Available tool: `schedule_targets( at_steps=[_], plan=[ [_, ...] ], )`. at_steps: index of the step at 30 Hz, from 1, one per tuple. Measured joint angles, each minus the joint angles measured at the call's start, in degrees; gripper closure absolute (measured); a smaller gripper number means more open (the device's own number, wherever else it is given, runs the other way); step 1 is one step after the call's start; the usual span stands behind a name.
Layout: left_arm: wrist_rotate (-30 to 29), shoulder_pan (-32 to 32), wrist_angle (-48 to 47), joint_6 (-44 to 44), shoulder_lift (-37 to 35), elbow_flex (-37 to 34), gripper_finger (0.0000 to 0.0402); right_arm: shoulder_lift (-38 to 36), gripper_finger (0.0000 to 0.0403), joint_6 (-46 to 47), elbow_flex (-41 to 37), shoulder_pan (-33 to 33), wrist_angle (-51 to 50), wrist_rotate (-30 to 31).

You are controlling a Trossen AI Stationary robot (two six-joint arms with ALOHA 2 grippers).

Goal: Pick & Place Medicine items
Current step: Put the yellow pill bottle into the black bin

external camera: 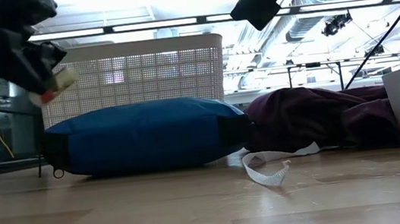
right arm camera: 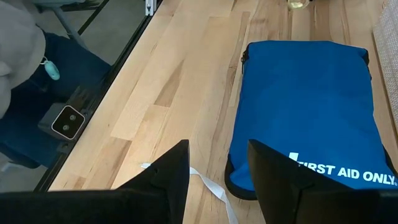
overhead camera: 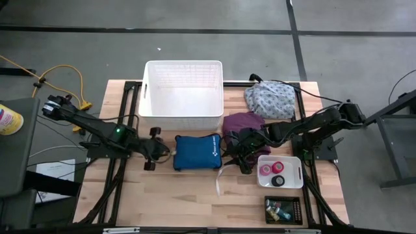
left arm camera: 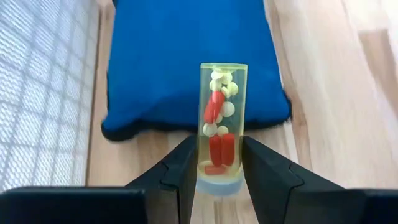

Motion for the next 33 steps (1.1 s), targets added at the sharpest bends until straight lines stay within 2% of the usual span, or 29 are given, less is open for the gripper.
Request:
schedule_targets(
  at_steps=[6, 14, 33],
  plan=[
    [-3.0, 0.1, 1.4, -2.0, 0.7, 1.9, 0.0287, 0.0, 0.0254, 0.0, 0.0, 0.0, 0.0, 0.0],
    [-2.7, 1.6, 1.2, -1.0, 4.8, 6.4, 0.0287, 0.0, 0.0254, 0.0, 0.0, 0.0, 0.0, 0.0],
    [-2.4, 2.0, 5.8, -1.0, 20.3, 15.9, 0.0287, 0.0, 0.0254, 0.0, 0.0, 0.0, 0.0, 0.0]
  ],
)
